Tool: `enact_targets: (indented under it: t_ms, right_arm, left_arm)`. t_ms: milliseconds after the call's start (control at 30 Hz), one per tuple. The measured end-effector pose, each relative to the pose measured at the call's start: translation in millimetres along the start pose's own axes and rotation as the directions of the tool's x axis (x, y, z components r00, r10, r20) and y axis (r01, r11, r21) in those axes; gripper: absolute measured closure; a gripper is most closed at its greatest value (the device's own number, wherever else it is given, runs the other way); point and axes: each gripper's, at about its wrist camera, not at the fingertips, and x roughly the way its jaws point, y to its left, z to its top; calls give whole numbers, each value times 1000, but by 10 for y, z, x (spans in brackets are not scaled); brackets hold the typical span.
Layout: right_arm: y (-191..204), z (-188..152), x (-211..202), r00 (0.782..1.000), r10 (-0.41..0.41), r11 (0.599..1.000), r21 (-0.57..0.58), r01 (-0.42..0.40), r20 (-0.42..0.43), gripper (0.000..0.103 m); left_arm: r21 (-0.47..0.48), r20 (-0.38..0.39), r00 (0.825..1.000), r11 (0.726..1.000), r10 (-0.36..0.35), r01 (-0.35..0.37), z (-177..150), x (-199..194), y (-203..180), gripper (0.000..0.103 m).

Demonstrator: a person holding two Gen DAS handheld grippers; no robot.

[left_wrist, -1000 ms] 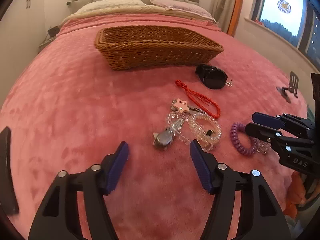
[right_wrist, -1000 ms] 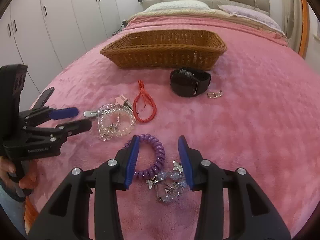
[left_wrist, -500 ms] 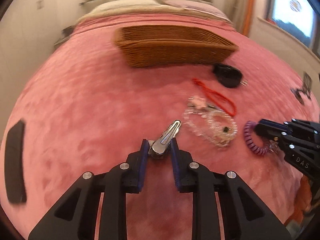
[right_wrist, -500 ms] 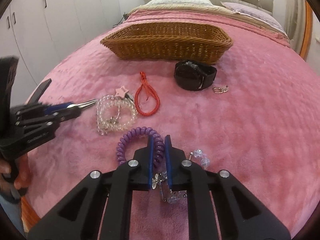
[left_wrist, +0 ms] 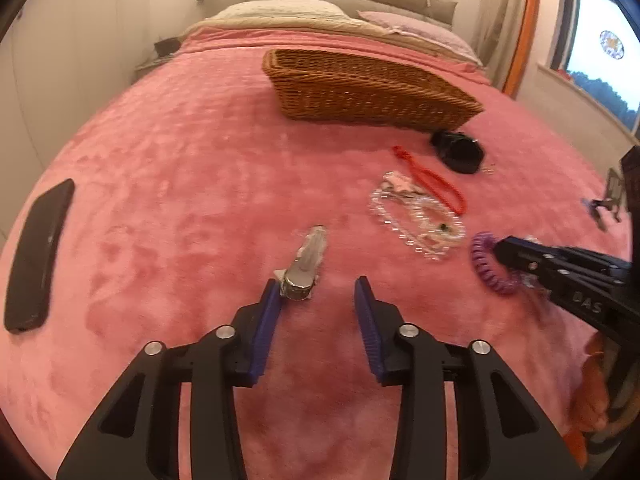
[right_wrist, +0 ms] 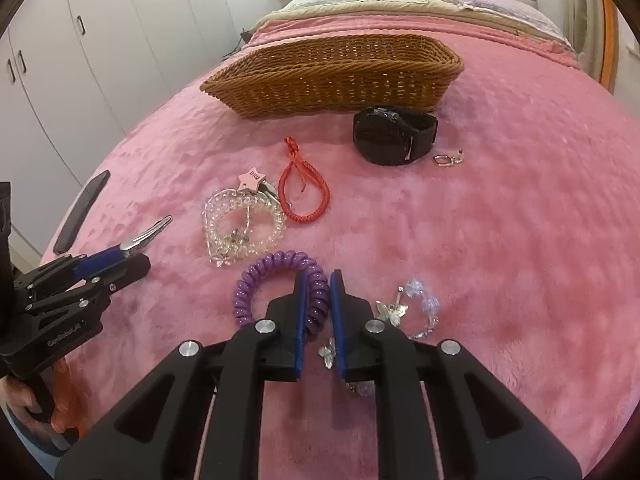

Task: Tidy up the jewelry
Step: 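Grasp the silver hair clip with left tool while right tool grasps purple coil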

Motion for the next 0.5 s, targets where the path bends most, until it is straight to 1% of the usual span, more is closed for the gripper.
enact_targets:
  t_ms: [100, 167, 200, 233, 300, 333, 367, 433, 500]
  right_arm:
    - [-17, -25, -33, 1000, 10, 1000, -10, -10, 1, 92]
    - [-8, -28, -39, 1000, 12, 1000, -12, -12, 2, 92]
    - [-8, -29, -43, 1000, 15, 1000, -15, -15, 1, 92]
    - [-11, -27, -40, 1000, 18, 1000, -15, -18, 0, 91]
    - [-8, -20, -36, 1000, 28, 999, -25, -29, -6, 86]
    - [-13, -15, -35, 1000, 30, 999, -30, -30, -8, 85]
    - [-17, -7, -37, 1000, 27, 999, -34, -27, -6, 85]
    - [-3, 15, -31, 1000, 23, 999, -47, -23, -3, 85]
    - [19, 29, 12, 1000, 23, 998, -61, -24, -15, 85]
  left_arm:
    - [-10, -1, 1000, 1000, -23, 23, -3, -19, 15, 66]
    - [-19, -4, 1000, 1000, -20, 20, -4, -14, 46, 66]
    - [-26, -1, 1000, 999, -31, 31, -2, -21, 70, 66]
    - [-31, 2, 999, 999, -37, 37, -1, -29, 86, 66]
    - [-38, 20, 999, 999, -28, 29, 32, -47, 128, 63]
    - [-35, 21, 1000, 999, -22, 23, 53, -38, 136, 62]
    - [-27, 13, 1000, 999, -20, 20, 88, -5, 137, 60]
    - [-21, -6, 999, 999, -37, 37, 117, 52, 133, 59]
    - [-13, -21, 999, 999, -40, 40, 127, 123, 105, 58]
